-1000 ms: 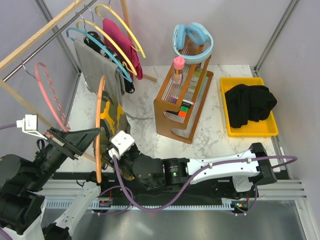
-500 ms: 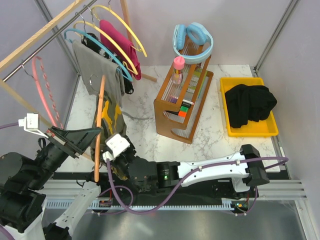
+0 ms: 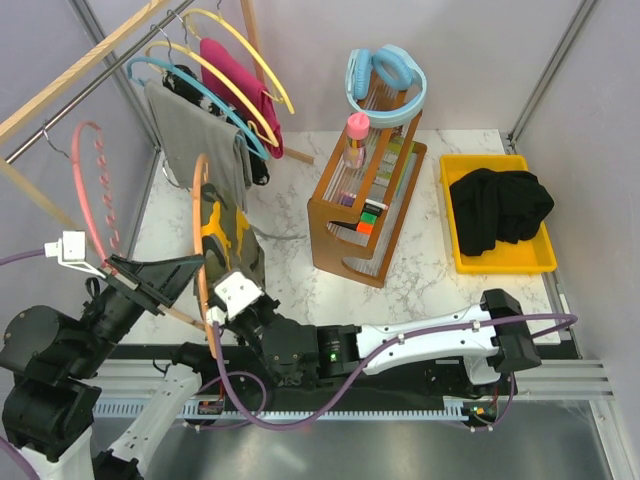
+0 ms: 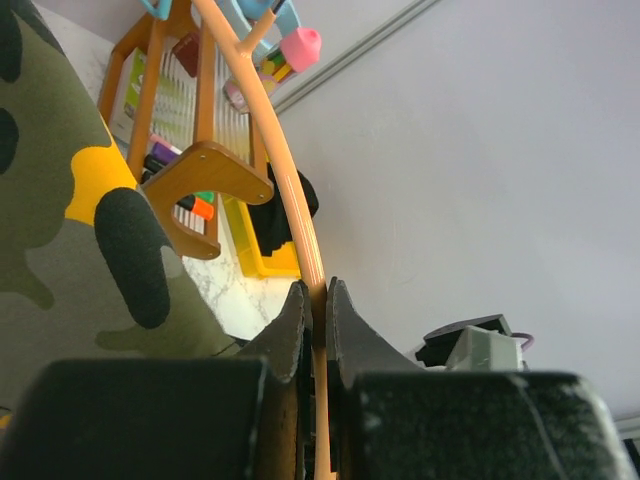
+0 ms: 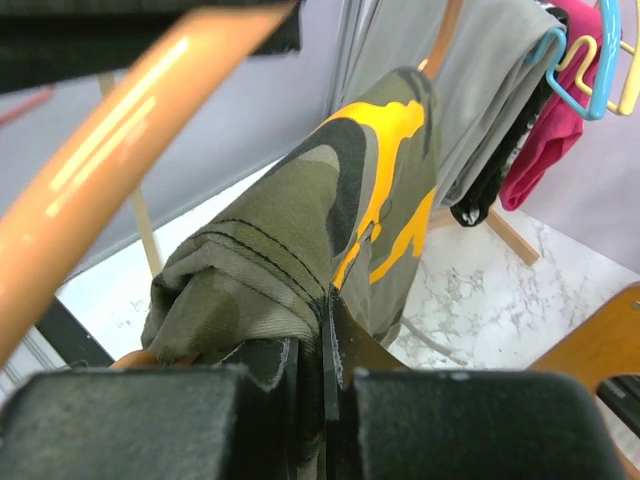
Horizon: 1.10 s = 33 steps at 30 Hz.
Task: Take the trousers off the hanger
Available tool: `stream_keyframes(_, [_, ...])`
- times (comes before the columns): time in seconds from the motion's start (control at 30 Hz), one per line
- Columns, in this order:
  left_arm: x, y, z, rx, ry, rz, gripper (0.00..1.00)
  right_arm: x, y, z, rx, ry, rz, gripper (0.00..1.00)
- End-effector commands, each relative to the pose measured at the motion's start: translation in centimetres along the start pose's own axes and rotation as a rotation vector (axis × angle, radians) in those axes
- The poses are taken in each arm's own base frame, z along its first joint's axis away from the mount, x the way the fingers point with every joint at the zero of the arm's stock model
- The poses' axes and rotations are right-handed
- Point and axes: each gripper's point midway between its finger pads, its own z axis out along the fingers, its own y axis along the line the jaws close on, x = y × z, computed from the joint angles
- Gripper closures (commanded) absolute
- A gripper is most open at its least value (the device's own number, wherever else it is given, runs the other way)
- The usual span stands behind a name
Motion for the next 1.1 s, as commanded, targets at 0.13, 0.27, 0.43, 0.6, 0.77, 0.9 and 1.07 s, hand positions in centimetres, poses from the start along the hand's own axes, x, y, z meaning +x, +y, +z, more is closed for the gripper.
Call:
stream_keyframes(0.13, [-1.9, 0.5, 0.1, 0.045, -0.143, 0.164, 0.98, -8.0, -5.6, -2.1, 0.050, -0.114, 0.273, 1.00])
stream_keyframes(0.27, [-1.6, 1.2, -0.1, 0.036, -0.153, 0.172, 0.98, -10.0, -7.2, -2.4, 0.085, -0.127, 0.294, 1.00])
stream_keyframes(0.43, [-1.8, 1.8, -0.6, 0.021, -0.184, 0.170, 0.98, -12.0, -9.9, -3.4, 0.131, -0.153, 0.311, 1.00])
stream_keyframes(0.6, [-1.6, 2.8, -0.4, -0.018, -0.181, 0.157, 0.98, -15.2, -11.7, -4.2, 0.113, -0.194, 0.362, 1.00])
stream_keyframes(0.77, [-1.1, 3.8, -0.1, -0.043, -0.169, 0.142, 0.98, -18.5, -13.8, -5.0, 0.118, -0.239, 0.368, 1.00])
stream_keyframes(0.9, [-1.0, 4.1, -0.1, -0.050, -0.171, 0.143, 0.98, -20.1, -15.3, -5.3, 0.151, -0.246, 0.334, 1.00])
stream_keyframes(1.07, [-1.6, 3.8, -0.8, -0.059, -0.193, 0.164, 0.98, -21.3, -18.0, -6.3, 0.210, -0.244, 0.311, 1.00])
